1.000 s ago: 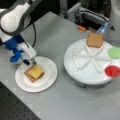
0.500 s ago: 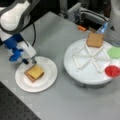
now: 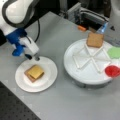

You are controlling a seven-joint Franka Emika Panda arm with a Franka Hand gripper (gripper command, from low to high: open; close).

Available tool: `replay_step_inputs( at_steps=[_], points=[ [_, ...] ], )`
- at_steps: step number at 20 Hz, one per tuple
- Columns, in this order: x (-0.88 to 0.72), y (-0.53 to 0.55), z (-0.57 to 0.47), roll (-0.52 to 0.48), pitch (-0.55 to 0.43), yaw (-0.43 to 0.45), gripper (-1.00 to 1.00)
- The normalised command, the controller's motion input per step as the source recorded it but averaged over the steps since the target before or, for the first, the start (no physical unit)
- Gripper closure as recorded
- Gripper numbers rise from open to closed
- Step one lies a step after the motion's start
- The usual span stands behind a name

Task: Ingredient selection for cheeseburger or sandwich

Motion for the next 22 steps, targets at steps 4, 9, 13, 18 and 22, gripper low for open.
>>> replay_step_inputs(
  at_steps=[4,9,13,18,22],
  points=[
    [-0.44,0.51,0.08,-0.560,-0.041,-0.204,-1.00],
    [-0.52,0.50,0.07,-0.490,-0.112,-0.081,-1.00],
    [-0.52,0.44,0.03,-0.407,-0.130,0.006,-1.00],
    [-0.60,0.42,0.04,-0.361,-0.112,0.037,-1.00],
    [-0.54,0.41,-0.02,-0.378,-0.120,-0.013,-1.00]
  ],
)
